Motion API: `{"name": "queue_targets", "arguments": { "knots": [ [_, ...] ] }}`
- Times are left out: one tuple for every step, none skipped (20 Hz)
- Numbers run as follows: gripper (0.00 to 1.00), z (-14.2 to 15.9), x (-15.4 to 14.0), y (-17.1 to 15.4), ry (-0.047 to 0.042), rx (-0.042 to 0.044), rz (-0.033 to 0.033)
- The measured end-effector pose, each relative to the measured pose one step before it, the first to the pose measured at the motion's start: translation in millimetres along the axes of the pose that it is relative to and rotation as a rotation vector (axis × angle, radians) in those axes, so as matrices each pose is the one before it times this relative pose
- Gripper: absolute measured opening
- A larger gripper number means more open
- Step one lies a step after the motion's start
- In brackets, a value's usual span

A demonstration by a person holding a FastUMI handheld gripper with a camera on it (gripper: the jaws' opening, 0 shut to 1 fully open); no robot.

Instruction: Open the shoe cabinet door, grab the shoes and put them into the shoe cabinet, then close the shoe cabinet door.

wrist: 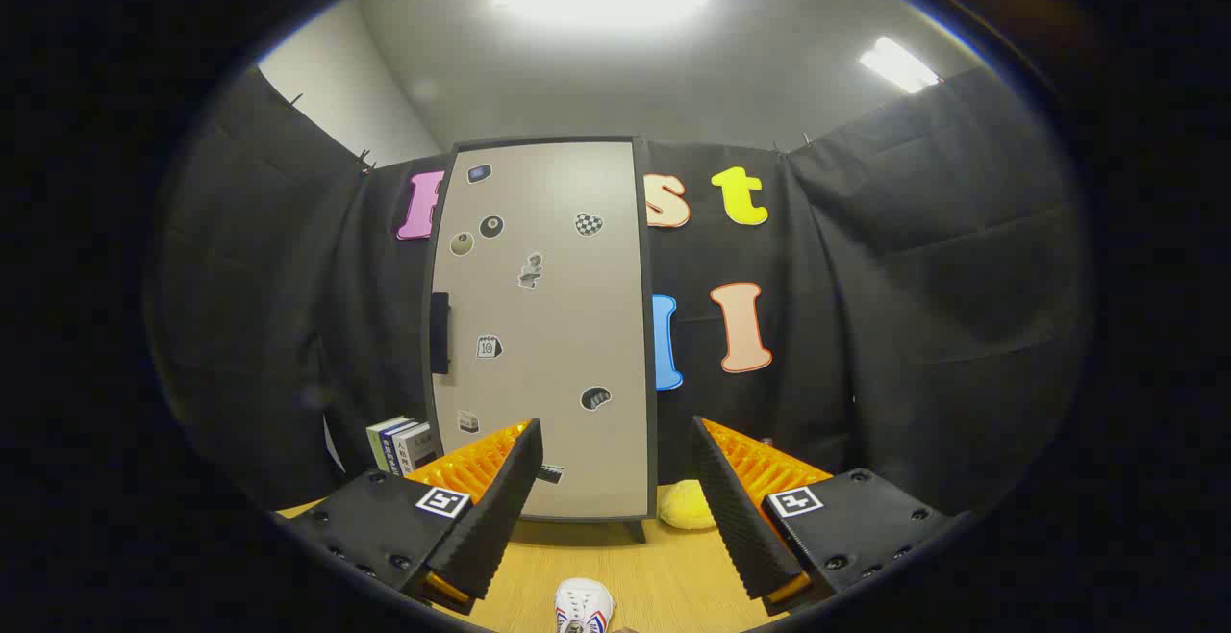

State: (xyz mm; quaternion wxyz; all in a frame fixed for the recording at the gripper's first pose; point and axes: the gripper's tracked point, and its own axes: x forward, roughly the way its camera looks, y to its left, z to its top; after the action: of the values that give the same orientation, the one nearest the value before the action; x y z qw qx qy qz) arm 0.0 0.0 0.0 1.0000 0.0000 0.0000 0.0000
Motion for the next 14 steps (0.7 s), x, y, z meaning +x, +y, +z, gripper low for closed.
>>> {"name": "queue_targets", "arguments": {
  "knots": [
    [0.97,1.02,-1.43,0.15,-0.00352,-0.0036,-0.00049],
    [0.96,0.58,-1.77,0.48,-0.00244,-0.0062,0.00162],
    [0.97,0.72,-0.78,0.14,0.00138,-0.00795,0.00297],
    [0.97,1.18,-1.69,0.35,-0.00234,-0.01017,0.0045],
    [0.97,3.43,-1.0,0.15,-0.00957,-0.01205,0.00373],
    [0.97,2.87,-2.8,-1.08,-0.00993,-0.00971,0.0009],
    [0.97,3.6,-1.21,-0.08,-0.01064,-0.00567,0.0034],
    [0.97,2.67,-0.8,-0.41,-0.0085,-0.00106,0.00067],
    [0.96,1.74,-1.3,0.46,-0.00438,0.00491,0.00233],
    [0.97,0.59,-1.03,1.39,-0.00246,0.00478,0.00385],
    [0.97,1.26,-0.26,1.18,0.00038,0.00349,0.00128],
    [0.97,0.24,-0.24,1.76,0.00057,0.00058,0.00283],
    [0.97,1.45,0.39,0.63,-0.00024,-0.00054,0.00095],
    [0.97,0.63,0.29,1.41,-0.00061,-0.00001,0.00122]
  ]
}}
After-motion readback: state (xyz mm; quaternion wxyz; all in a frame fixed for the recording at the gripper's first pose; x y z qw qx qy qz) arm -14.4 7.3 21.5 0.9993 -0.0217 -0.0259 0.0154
